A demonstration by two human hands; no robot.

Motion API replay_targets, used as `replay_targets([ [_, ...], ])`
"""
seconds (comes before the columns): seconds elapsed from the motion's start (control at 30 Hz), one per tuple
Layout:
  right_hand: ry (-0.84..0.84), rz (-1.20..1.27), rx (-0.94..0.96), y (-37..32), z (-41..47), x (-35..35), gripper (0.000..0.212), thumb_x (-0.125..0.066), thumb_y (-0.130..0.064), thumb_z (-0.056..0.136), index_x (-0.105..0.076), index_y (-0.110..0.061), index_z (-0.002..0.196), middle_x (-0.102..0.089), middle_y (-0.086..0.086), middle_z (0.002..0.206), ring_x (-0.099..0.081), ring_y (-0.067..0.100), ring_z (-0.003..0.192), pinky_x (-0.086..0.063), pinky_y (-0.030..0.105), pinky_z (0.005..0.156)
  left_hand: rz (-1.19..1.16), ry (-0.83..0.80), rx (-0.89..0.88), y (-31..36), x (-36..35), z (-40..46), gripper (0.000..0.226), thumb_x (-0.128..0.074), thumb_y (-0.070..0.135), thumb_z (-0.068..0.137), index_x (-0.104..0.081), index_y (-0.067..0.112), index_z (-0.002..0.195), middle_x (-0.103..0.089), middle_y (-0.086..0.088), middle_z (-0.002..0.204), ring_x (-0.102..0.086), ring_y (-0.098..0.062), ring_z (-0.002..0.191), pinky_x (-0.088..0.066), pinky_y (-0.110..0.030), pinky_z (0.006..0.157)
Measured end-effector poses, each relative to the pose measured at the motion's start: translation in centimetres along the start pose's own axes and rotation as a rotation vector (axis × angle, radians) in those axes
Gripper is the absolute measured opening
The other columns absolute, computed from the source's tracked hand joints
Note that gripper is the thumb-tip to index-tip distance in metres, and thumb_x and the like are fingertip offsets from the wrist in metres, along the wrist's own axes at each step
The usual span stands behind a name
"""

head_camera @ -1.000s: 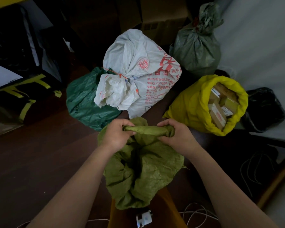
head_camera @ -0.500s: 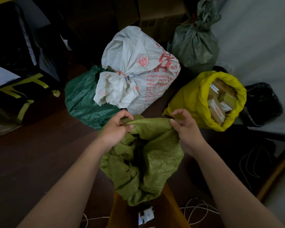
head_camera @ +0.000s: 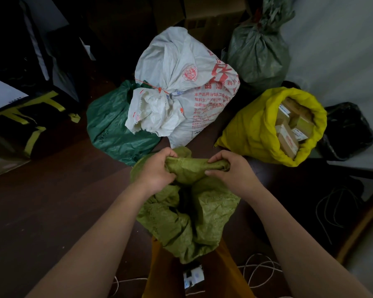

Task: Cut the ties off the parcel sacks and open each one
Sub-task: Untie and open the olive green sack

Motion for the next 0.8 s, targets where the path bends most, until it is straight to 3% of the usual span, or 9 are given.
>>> replay_targets([
  [0.1, 0.082, 0.022, 0.011, 0.2, 0.3, 0.8, 0.013, -0.081, -0.019, 0.076, -0.071, -0.021, 0.083, -0.055, -0.002, 0.101, -0.049, 0.011, 0.097, -0.032, 0.004, 0.080, 0.036, 0.141, -0.052, -0.7, 1.0, 0.1, 0.042, -0.074, -0.005, 0.069, -0.056, 0.024, 0.093, -0.055, -0.007, 0.101, -0.055, -0.020, 0.091, -0.047, -0.033, 0.075],
  [0.17, 0.110, 0.007, 0.021, 0.4, 0.2, 1.2, 0.008, -0.078, -0.021, 0.079, -0.072, -0.022, 0.083, -0.060, -0.006, 0.104, -0.049, 0.014, 0.106, -0.031, 0.008, 0.088, 0.059, 0.245, -0.094, -1.2, 1.7, -0.2, 0.047, -0.080, 0.001, 0.067, -0.051, 0.030, 0.089, -0.050, 0.003, 0.098, -0.050, -0.008, 0.086, -0.041, -0.026, 0.071],
  [0.23, 0.128, 0.112, -0.009, 0.7, -0.1, 1.5, 0.005, -0.072, -0.020, 0.086, -0.071, -0.025, 0.084, -0.068, -0.007, 0.093, -0.060, 0.014, 0.099, -0.042, 0.017, 0.088, 0.016, 0.292, -0.151, -1.4, 2.1, -0.6, 0.048, -0.081, 0.002, 0.068, -0.048, 0.032, 0.083, -0.050, 0.010, 0.089, -0.046, 0.000, 0.076, -0.038, -0.017, 0.065],
  [0.3, 0.135, 0.268, -0.059, 1.3, -0.5, 1.5, 0.015, -0.065, -0.019, 0.092, -0.070, -0.030, 0.083, -0.070, -0.009, 0.086, -0.066, 0.012, 0.089, -0.052, 0.031, 0.083, -0.072, 0.300, -0.172, -1.6, 2.3, -0.8, 0.042, -0.082, 0.003, 0.068, -0.055, 0.031, 0.082, -0.058, 0.008, 0.085, -0.053, 0.000, 0.077, -0.041, -0.011, 0.068],
  [0.37, 0.170, 0.387, -0.093, 2.1, -0.7, 1.4, 0.019, -0.060, -0.016, 0.095, -0.068, -0.031, 0.086, -0.070, -0.003, 0.092, -0.066, 0.021, 0.096, -0.054, 0.042, 0.088, -0.160, 0.306, -0.147, -1.8, 2.4, -0.8, 0.033, -0.083, 0.005, 0.068, -0.064, 0.025, 0.087, -0.065, 0.007, 0.083, -0.060, -0.003, 0.079, -0.044, -0.011, 0.072],
  [0.43, 0.216, 0.474, -0.112, 2.9, -0.7, 1.3, 0.022, -0.055, -0.009, 0.097, -0.063, -0.028, 0.089, -0.064, 0.005, 0.100, -0.060, 0.030, 0.104, -0.048, 0.049, 0.093, -0.287, 0.294, -0.109, -1.9, 2.3, -0.7, 0.030, -0.080, 0.003, 0.073, -0.063, 0.017, 0.093, -0.067, 0.009, 0.076, -0.061, 0.003, 0.063, -0.044, -0.008, 0.060],
  [0.53, 0.191, 0.506, -0.098, 3.3, -0.6, 1.0, 0.039, -0.042, 0.005, 0.098, -0.058, -0.026, 0.081, -0.055, 0.010, 0.090, -0.049, 0.028, 0.089, -0.039, 0.045, 0.081, -0.351, 0.267, -0.065, -2.1, 1.7, -0.8, 0.023, -0.066, 0.002, 0.086, -0.050, 0.018, 0.087, -0.064, 0.001, 0.074, -0.038, 0.001, 0.038, -0.033, -0.013, 0.039],
  [0.67, 0.089, 0.447, -0.172, 3.3, -0.6, 0.8, 0.061, -0.032, 0.006, 0.097, -0.073, -0.028, 0.067, -0.068, 0.006, 0.086, -0.063, 0.028, 0.084, -0.053, 0.037, 0.076, -0.178, 0.209, -0.034, -1.9, 0.4, -0.6, 0.026, -0.048, 0.000, 0.093, -0.052, 0.022, 0.079, -0.051, 0.001, 0.071, -0.037, -0.004, 0.047, -0.032, -0.020, 0.044],
  [0.8, 0.038, 0.472, -0.247, 3.4, -0.4, 1.1, 0.054, -0.036, 0.001, 0.097, -0.078, -0.024, 0.075, -0.074, 0.010, 0.089, -0.071, 0.026, 0.088, -0.059, 0.035, 0.075, -0.091, 0.144, 0.012, -1.8, -0.5, -0.5, 0.014, -0.069, 0.020, 0.084, -0.056, 0.024, 0.087, -0.054, 0.005, 0.100, -0.049, -0.008, 0.084, -0.038, -0.021, 0.069],
])
Point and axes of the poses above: each hand's wrist, its own z-axis towards the middle knuckle, its own x-axis out of the back of the hand, y = z × x, the point moved 6 cm from there along z, towards the middle knuckle
